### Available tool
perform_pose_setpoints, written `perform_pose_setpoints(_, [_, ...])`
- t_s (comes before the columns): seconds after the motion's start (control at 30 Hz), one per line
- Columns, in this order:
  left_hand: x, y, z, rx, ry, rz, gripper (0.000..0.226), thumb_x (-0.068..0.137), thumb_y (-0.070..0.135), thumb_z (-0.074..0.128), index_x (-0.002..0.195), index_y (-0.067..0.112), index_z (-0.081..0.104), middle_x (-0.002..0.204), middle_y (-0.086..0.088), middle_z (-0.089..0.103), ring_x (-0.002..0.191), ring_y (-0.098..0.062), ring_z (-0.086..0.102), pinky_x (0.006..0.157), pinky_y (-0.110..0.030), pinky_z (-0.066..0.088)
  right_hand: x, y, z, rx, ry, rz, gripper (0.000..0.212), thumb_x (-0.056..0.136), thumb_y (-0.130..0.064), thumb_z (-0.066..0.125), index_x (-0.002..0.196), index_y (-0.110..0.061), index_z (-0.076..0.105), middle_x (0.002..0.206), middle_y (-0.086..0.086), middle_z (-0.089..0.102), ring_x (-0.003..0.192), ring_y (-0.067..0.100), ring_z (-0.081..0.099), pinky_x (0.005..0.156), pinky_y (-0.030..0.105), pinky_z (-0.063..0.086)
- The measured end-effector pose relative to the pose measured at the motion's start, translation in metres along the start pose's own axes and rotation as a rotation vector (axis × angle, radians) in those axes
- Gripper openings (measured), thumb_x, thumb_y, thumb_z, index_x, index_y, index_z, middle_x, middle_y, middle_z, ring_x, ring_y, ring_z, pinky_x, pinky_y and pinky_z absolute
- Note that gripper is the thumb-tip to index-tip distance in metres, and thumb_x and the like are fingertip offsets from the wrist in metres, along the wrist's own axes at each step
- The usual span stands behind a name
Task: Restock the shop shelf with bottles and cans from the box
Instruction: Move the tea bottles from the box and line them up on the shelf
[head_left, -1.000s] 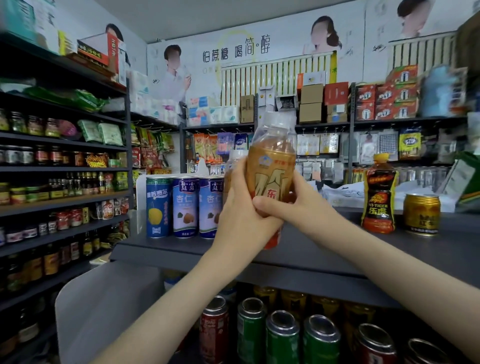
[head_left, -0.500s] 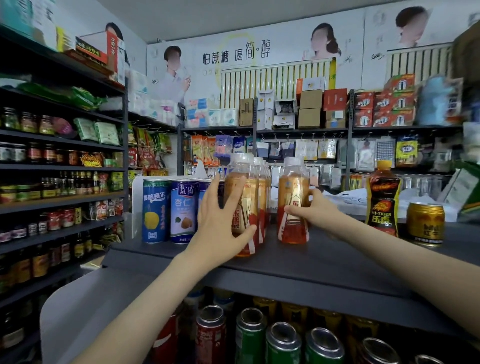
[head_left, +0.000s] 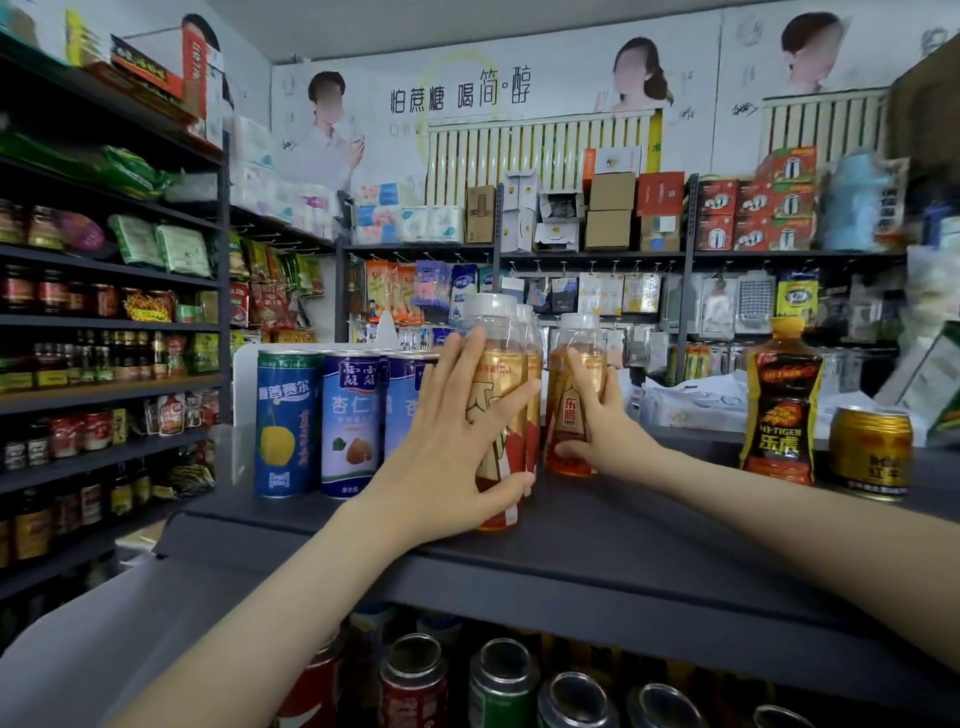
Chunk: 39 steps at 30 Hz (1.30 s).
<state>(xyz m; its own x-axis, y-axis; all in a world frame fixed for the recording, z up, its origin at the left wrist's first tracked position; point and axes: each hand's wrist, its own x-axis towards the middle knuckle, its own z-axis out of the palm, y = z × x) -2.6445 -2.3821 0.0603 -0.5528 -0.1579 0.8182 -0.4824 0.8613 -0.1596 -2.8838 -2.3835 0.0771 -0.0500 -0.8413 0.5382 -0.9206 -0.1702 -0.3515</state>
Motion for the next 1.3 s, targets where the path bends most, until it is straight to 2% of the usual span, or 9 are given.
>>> perform_pose_setpoints(0.1, [0.000, 0.005, -0.002, -0.075, -0.011, -0.011, 0.074, 0.084, 0.047, 0.054, 0.150, 0.034, 0.023, 0.154, 0.003, -0.034, 0.142, -0.023, -0.030, 0.111, -0.034, -0.006, 0.007, 0.003, -0.001, -0.013, -0.039, 0.024, 0.115, 0.086, -0.009, 0.069, 0.139, -0.050, -0.024, 0.149, 0.027, -0.032, 0.145, 0.037, 0.011, 0.106, 0.039, 0.034])
perform_pose_setpoints(0.2, [-0.003, 0.017, -0.006, -0.155, -0.005, -0.152, 0.091, 0.083, 0.039, 0.065, 0.149, 0.046, 0.004, 0.144, 0.009, -0.048, 0.142, -0.022, -0.030, 0.113, -0.038, 0.015, 0.014, 0.008, -0.001, -0.012, -0.043, 0.040, 0.117, 0.084, -0.010, 0.071, 0.137, -0.053, -0.024, 0.152, 0.027, -0.025, 0.145, 0.040, 0.009, 0.112, 0.043, 0.028])
perform_pose_setpoints(0.33, [-0.007, 0.023, -0.009, -0.183, -0.069, -0.198, 0.093, 0.082, 0.040, 0.069, 0.143, 0.056, 0.001, 0.141, 0.013, -0.050, 0.147, -0.025, 0.012, 0.108, -0.042, 0.039, 0.016, 0.012, -0.002, -0.043, -0.095, 0.052, 0.128, 0.078, -0.010, 0.078, 0.136, -0.051, -0.028, 0.151, 0.025, -0.028, 0.146, 0.038, 0.000, 0.112, 0.043, 0.025])
perform_pose_setpoints(0.43, [-0.009, 0.021, -0.010, -0.195, -0.029, -0.176, 0.091, 0.080, 0.041, 0.071, 0.145, 0.055, 0.008, 0.145, 0.014, -0.046, 0.145, -0.020, 0.017, 0.100, -0.041, 0.047, 0.015, 0.015, 0.001, -0.075, -0.104, 0.058, 0.133, 0.075, -0.011, 0.080, 0.132, -0.053, -0.032, 0.152, 0.024, -0.027, 0.146, 0.038, 0.004, 0.113, 0.042, 0.024])
perform_pose_setpoints(0.6, [-0.008, 0.019, -0.008, -0.186, -0.007, -0.155, 0.091, 0.080, 0.042, 0.072, 0.147, 0.052, 0.012, 0.145, 0.013, -0.045, 0.144, -0.013, 0.002, 0.106, -0.044, 0.041, 0.021, 0.015, 0.007, -0.097, -0.069, 0.094, 0.132, 0.075, -0.010, 0.080, 0.140, -0.048, -0.029, 0.152, 0.029, -0.018, 0.131, 0.039, 0.039, 0.107, 0.039, 0.034])
perform_pose_setpoints(0.73, [-0.007, 0.021, -0.007, -0.159, -0.011, -0.157, 0.089, 0.081, 0.044, 0.070, 0.148, 0.050, 0.012, 0.146, 0.011, -0.045, 0.146, -0.021, 0.006, 0.106, -0.039, 0.041, 0.020, 0.015, 0.005, -0.100, -0.082, 0.098, 0.132, 0.076, -0.009, 0.079, 0.138, -0.050, -0.030, 0.152, 0.028, -0.021, 0.138, 0.040, 0.030, 0.108, 0.041, 0.033])
perform_pose_setpoints(0.83, [-0.007, 0.023, -0.007, -0.149, -0.005, -0.157, 0.088, 0.081, 0.044, 0.069, 0.149, 0.048, 0.013, 0.146, 0.009, -0.045, 0.145, -0.023, 0.010, 0.101, -0.036, 0.042, 0.016, 0.011, 0.003, -0.126, -0.068, 0.110, 0.131, 0.077, -0.008, 0.077, 0.137, -0.052, -0.030, 0.153, 0.025, -0.022, 0.130, 0.040, 0.043, 0.099, 0.037, 0.043])
perform_pose_setpoints(1.03, [-0.006, 0.030, 0.000, -0.165, 0.003, -0.155, 0.087, 0.083, 0.043, 0.066, 0.149, 0.045, 0.010, 0.145, 0.006, -0.047, 0.146, -0.024, 0.003, 0.107, -0.030, 0.028, 0.002, 0.000, -0.004, -0.332, -0.045, 0.135, 0.118, 0.082, -0.017, 0.071, 0.141, -0.046, -0.027, 0.154, 0.012, -0.031, 0.144, 0.041, -0.012, 0.115, 0.056, 0.018])
perform_pose_setpoints(1.3, [-0.011, 0.037, -0.013, -0.123, -0.051, -0.238, 0.087, 0.086, 0.048, 0.062, 0.149, 0.047, 0.001, 0.149, 0.003, -0.041, 0.147, -0.030, -0.011, 0.115, -0.048, 0.021, -0.081, -0.053, -0.039, -0.408, -0.002, -0.021, 0.097, 0.085, -0.021, 0.065, 0.152, -0.033, -0.005, 0.160, 0.008, -0.007, 0.146, 0.030, 0.005, 0.114, 0.050, 0.024])
